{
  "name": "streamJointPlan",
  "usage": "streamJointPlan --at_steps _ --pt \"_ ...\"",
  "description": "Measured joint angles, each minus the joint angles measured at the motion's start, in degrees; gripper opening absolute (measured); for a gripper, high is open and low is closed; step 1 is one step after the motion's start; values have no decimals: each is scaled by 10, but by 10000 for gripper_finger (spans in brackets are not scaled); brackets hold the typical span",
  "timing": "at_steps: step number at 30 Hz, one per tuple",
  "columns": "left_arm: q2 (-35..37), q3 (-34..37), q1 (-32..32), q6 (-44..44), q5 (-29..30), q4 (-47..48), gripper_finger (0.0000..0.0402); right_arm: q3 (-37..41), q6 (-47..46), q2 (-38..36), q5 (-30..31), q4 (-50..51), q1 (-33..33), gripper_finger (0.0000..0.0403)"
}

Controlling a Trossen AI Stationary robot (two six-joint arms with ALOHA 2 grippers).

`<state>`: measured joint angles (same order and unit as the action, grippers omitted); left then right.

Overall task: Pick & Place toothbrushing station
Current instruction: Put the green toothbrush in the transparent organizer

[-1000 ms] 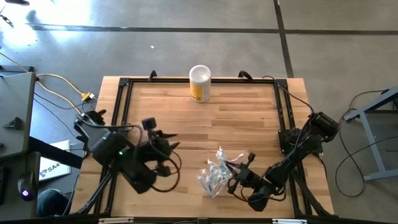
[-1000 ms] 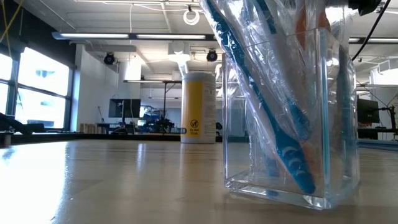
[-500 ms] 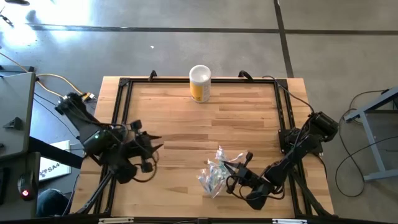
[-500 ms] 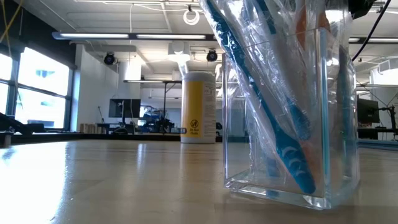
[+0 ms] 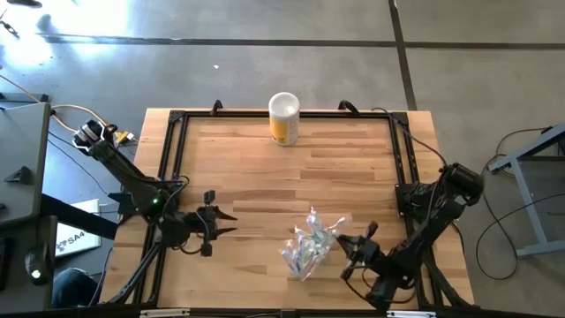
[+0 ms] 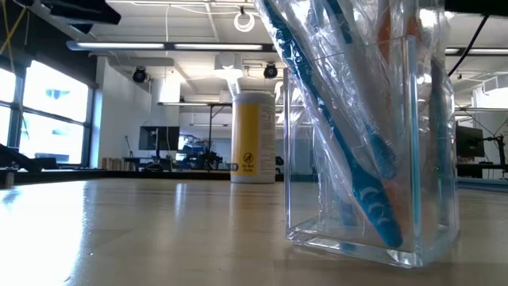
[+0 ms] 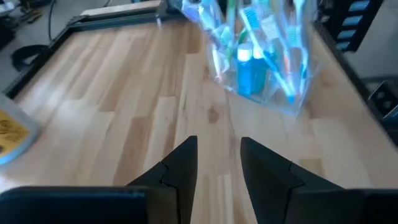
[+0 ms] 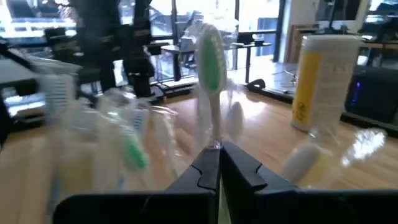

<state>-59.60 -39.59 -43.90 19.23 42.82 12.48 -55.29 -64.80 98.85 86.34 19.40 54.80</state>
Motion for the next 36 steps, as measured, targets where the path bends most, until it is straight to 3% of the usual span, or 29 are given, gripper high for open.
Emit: streamJointPlan --at_steps 4,18,22,29,33,36 --pt "7 53 0 4 -6 -66 118 0 -148 23 12 95 -6 3" --pt "6 165 0 5 -50 -244 118 0 -241 95 -36 80 -12 3" --pt "6 209 0 6 -76 -298 118 0 -237 99 -49 75 -12 3" --pt "6 305 0 8 -177 -433 118 0 -170 98 -55 34 -12 3" --pt "16 374 0 22 -186 -524 118 0 -93 98 -58 -16 -12 3" --pt "30 385 0 39 -188 -524 118 0 -35 98 -57 -49 -12 3"
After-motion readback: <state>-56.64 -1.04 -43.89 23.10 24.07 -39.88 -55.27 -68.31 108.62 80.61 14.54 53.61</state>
